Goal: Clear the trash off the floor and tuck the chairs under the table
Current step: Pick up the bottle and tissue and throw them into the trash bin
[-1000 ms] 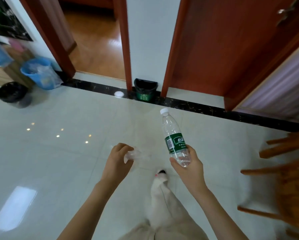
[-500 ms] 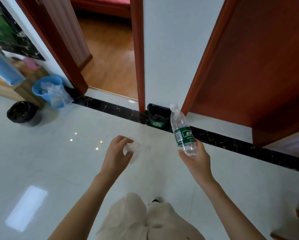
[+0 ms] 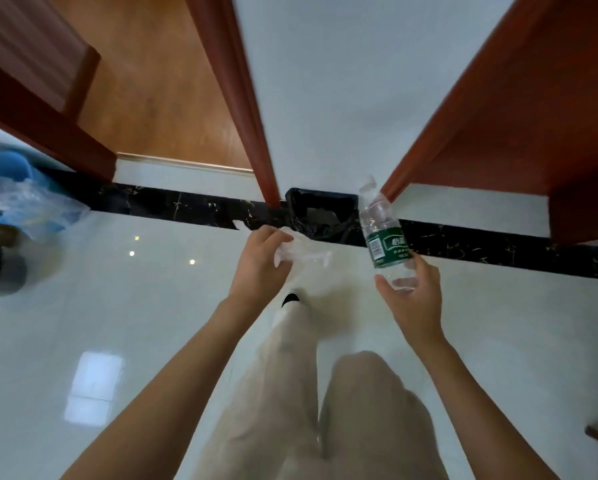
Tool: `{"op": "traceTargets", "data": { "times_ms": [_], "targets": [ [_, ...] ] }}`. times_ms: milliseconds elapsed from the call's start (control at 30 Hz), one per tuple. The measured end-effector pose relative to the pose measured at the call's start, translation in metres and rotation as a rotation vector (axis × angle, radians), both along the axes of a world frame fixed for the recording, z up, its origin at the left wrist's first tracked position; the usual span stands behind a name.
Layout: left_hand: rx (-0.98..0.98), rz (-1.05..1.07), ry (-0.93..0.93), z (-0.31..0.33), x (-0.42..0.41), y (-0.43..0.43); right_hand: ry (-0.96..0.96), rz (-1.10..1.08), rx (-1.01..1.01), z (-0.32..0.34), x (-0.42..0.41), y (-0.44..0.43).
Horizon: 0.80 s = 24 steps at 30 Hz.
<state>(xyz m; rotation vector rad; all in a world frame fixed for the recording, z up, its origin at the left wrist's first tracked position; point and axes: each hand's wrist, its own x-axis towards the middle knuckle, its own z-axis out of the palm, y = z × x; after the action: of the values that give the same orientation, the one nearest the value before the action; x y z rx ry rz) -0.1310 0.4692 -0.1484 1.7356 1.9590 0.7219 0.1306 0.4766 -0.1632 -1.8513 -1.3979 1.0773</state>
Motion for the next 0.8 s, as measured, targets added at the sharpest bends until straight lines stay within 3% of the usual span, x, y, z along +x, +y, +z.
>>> {"op": "traceTargets", "data": {
  "times_ms": [333,567,800],
  "targets": [
    [-0.12,0.035,-0.115,-0.234,-0.006,0.176,-0.036,-0.07,-0.081,-0.212,-0.034,0.142],
    [-0.09,0.035,-0.093,-0.401,0.014,0.234,-0.019,0.066,-0.049,-0.361,-0.024,0.192],
    [-0.133,-0.025,-0.107,-0.479,0.018,0.236,-0.001,0.112,-0.058,-0.423,-0.014,0.197]
  ]
}}
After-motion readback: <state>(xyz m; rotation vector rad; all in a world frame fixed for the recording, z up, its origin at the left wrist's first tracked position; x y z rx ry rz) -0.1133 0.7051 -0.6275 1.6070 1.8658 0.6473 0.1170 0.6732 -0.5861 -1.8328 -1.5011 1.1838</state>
